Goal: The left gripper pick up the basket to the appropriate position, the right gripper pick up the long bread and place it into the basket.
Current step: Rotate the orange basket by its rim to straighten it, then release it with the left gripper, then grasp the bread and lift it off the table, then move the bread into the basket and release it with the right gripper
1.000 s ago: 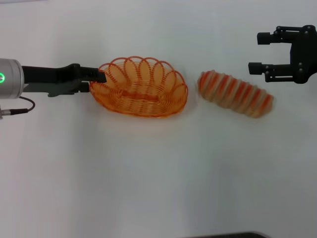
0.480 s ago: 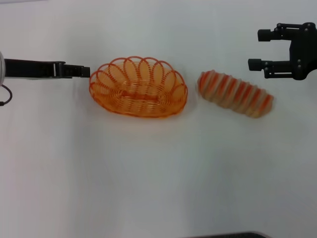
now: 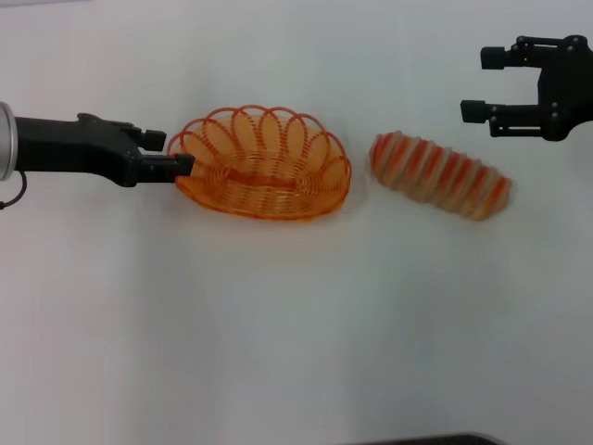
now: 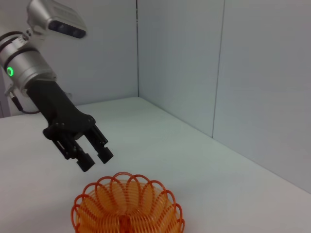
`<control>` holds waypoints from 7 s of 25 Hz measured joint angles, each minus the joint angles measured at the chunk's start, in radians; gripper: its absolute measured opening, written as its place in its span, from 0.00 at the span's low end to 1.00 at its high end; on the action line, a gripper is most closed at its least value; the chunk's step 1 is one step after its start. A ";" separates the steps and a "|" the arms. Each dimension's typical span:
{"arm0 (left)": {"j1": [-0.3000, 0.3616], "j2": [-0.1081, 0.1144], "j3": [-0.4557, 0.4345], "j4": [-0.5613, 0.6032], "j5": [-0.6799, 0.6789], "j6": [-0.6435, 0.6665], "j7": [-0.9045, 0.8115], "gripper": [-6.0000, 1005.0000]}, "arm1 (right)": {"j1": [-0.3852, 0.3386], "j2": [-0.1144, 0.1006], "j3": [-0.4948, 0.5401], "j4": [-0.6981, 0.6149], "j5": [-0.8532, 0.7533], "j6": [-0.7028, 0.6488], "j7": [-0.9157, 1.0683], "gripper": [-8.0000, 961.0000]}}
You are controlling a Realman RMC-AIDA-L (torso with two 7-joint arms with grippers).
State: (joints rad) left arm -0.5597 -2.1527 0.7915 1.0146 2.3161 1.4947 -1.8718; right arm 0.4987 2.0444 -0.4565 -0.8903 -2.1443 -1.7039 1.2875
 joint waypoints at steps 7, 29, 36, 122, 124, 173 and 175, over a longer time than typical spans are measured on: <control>0.011 0.000 -0.005 0.084 -0.018 0.165 0.074 0.59 | -0.011 0.006 0.007 0.007 0.062 0.024 0.002 0.81; 0.097 -0.004 -0.101 0.083 -0.147 0.376 0.328 0.59 | 0.017 -0.001 -0.057 0.010 0.057 0.136 0.357 0.81; 0.094 -0.001 -0.102 0.081 -0.124 0.392 0.326 0.59 | 0.014 -0.059 -0.174 0.007 0.037 0.070 0.447 0.81; 0.142 -0.010 -0.157 0.059 -0.046 0.382 0.309 0.58 | 0.367 0.043 -0.589 0.056 -0.672 0.243 0.873 0.88; 0.142 -0.010 -0.156 0.058 -0.046 0.382 0.309 0.58 | 0.369 0.044 -0.594 0.070 -0.672 0.256 0.875 0.87; 0.142 -0.006 -0.216 0.053 -0.049 0.380 0.307 0.58 | 0.653 0.054 -0.758 -0.058 -0.642 0.104 0.916 0.47; 0.141 -0.005 -0.220 0.054 -0.049 0.380 0.307 0.58 | 0.660 0.054 -0.796 -0.058 -0.615 0.109 0.931 0.45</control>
State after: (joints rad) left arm -0.4187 -2.1576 0.5711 1.0685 2.2671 1.8745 -1.5646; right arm 1.1582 2.0985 -1.2521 -0.9482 -2.7593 -1.5945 2.2188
